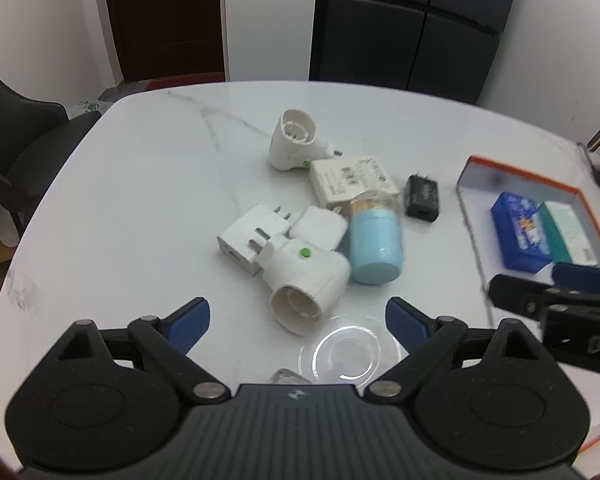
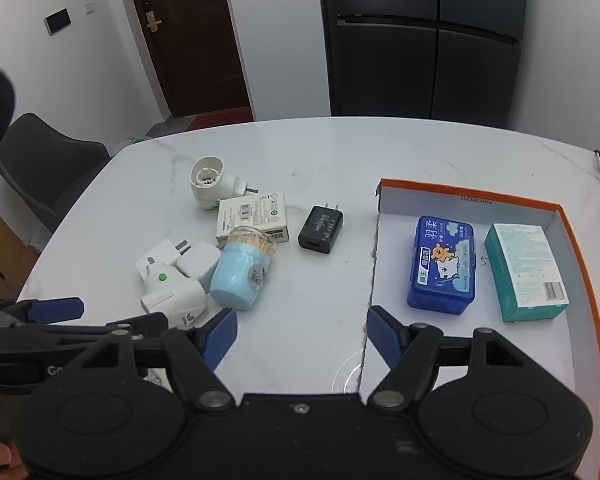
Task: Organize rigid objects
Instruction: 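Withdraw both grippers from the tray toward the remaining objects, then grasp the white plug adapter with the left gripper while the right grasps the toothpick jar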
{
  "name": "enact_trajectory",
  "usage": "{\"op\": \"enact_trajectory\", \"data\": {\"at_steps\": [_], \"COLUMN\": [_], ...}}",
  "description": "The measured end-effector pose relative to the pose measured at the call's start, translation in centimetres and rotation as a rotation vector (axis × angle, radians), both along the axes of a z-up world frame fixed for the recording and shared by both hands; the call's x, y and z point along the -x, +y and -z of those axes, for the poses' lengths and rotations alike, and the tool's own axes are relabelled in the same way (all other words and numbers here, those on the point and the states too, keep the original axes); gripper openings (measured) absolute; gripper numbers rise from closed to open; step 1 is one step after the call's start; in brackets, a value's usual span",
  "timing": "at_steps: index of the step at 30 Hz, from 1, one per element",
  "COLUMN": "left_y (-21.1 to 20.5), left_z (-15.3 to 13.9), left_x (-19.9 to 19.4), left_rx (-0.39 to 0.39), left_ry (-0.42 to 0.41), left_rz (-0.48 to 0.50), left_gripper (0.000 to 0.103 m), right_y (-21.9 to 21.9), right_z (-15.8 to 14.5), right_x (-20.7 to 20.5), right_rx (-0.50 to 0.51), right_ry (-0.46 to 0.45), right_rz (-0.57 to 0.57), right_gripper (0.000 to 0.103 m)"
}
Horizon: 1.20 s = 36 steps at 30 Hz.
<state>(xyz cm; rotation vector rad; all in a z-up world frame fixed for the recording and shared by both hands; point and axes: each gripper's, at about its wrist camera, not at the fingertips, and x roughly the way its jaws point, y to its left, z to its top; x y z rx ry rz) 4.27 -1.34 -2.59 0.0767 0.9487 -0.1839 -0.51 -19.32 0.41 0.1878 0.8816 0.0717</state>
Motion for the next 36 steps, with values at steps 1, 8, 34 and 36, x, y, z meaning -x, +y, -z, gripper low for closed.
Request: {"op": "enact_trajectory", "data": {"at_steps": [1,8,34,36], "left_y": [0.1,-0.3,0.2,1.0], "left_z": [0.2,2.0,3.8,3.3], "left_x": [-0.2,-2.0,-1.5,-1.0], "left_rx": [-0.01,-0.072,0.016,0.019], "left_ry": [0.002,0.001,-0.07,-0.086], "left_rz": [0.004,0.076,0.107,0.082], "left_gripper": [0.097,0.097,0.067,0.067], "right_y": [0.0,-0.1,1.0,1.6], "right_z": [0.2,1.3,4.2,4.3], "right_x": [-0.1,-0.9,-4.0,-4.8], "right_rx": [0.0,-0.011,-0.043,-0.066], "right_ry": [0.003,0.027,0.075,0.079], "right_rz": [0.002,0.02,-0.008,-0.029], "right_gripper": [0.085,0.085,0.085,0.085]}}
